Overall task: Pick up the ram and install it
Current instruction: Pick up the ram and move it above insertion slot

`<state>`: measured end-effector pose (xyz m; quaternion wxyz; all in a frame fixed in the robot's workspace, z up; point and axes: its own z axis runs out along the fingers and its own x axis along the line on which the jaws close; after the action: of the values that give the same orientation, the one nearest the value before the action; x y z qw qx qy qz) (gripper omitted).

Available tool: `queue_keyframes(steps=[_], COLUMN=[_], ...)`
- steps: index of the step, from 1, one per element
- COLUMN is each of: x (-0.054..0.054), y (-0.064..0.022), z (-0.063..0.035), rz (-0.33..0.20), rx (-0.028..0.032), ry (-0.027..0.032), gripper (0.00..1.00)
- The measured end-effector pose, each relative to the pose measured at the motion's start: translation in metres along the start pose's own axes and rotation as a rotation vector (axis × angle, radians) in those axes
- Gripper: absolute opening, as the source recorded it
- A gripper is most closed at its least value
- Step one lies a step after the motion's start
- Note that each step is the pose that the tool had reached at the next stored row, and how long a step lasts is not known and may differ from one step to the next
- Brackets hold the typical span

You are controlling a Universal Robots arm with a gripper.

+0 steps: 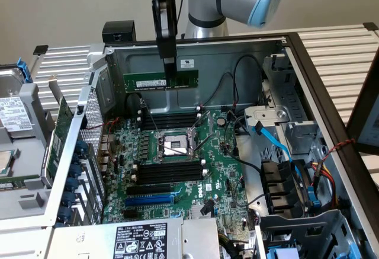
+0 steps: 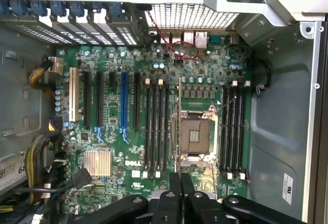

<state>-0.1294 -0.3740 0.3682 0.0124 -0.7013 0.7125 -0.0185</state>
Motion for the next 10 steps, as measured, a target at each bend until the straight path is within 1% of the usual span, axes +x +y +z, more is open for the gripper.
queue_keyframes(steps=[7, 10], x=[0.001, 0.001], y=[0.0006, 0.0008], z=[0.0128, 0.0183], rz=[0.000, 0.000], rx=[0.0002, 0.0013], ry=[-0.0024, -0.0038], gripper=[0.12, 0.12])
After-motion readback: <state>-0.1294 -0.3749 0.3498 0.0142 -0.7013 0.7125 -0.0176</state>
